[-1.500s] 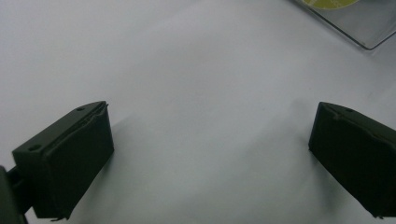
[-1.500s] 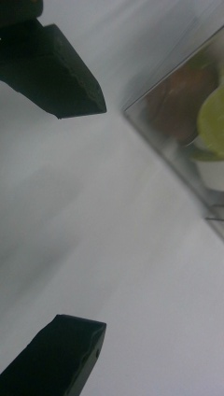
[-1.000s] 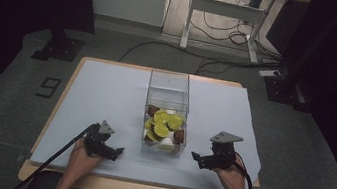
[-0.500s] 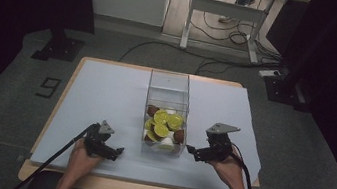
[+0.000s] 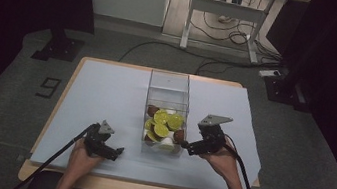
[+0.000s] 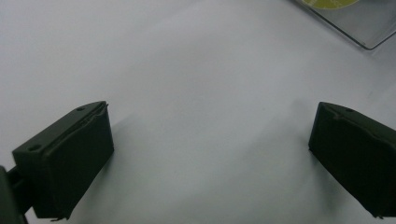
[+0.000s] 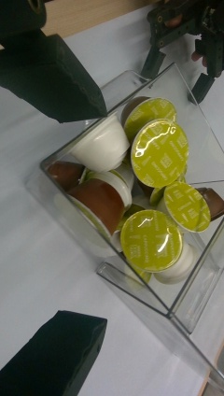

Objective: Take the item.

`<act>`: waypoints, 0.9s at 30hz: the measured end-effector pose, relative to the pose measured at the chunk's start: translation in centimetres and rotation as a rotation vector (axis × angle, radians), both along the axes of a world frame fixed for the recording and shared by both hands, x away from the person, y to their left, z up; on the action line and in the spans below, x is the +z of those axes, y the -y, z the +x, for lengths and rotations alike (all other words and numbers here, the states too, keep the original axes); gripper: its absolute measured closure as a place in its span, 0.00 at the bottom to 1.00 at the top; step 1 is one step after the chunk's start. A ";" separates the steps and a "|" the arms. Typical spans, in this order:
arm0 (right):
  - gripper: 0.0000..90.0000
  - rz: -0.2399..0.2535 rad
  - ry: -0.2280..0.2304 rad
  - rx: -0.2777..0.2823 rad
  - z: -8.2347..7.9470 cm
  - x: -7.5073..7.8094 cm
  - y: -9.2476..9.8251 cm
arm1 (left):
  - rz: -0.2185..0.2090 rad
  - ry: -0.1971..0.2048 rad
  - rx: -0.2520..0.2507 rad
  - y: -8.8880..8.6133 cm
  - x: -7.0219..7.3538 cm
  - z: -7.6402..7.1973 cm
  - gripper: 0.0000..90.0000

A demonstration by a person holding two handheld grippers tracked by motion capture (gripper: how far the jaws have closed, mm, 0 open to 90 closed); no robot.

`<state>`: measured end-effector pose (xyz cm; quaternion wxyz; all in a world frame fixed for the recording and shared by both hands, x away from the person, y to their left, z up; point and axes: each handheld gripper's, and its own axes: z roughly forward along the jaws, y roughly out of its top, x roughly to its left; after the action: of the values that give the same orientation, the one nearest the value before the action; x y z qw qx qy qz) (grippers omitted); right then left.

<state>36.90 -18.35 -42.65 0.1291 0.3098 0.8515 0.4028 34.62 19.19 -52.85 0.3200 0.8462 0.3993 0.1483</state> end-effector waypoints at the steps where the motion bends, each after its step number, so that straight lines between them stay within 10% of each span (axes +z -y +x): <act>1: 0.02 0.000 0.000 0.000 0.0 0.0 0.0 | 0.000 0.000 0.000 0.0 0.0 0.0 0.00; 27: 0.07 -0.032 -0.016 0.080 2.1 0.4 -4.5 | 0.000 0.000 0.000 0.0 0.0 0.0 0.00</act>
<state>39.04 -13.81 -42.24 0.1110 0.2766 0.8705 0.3916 34.62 19.20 -52.85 0.3199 0.8463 0.3992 0.1484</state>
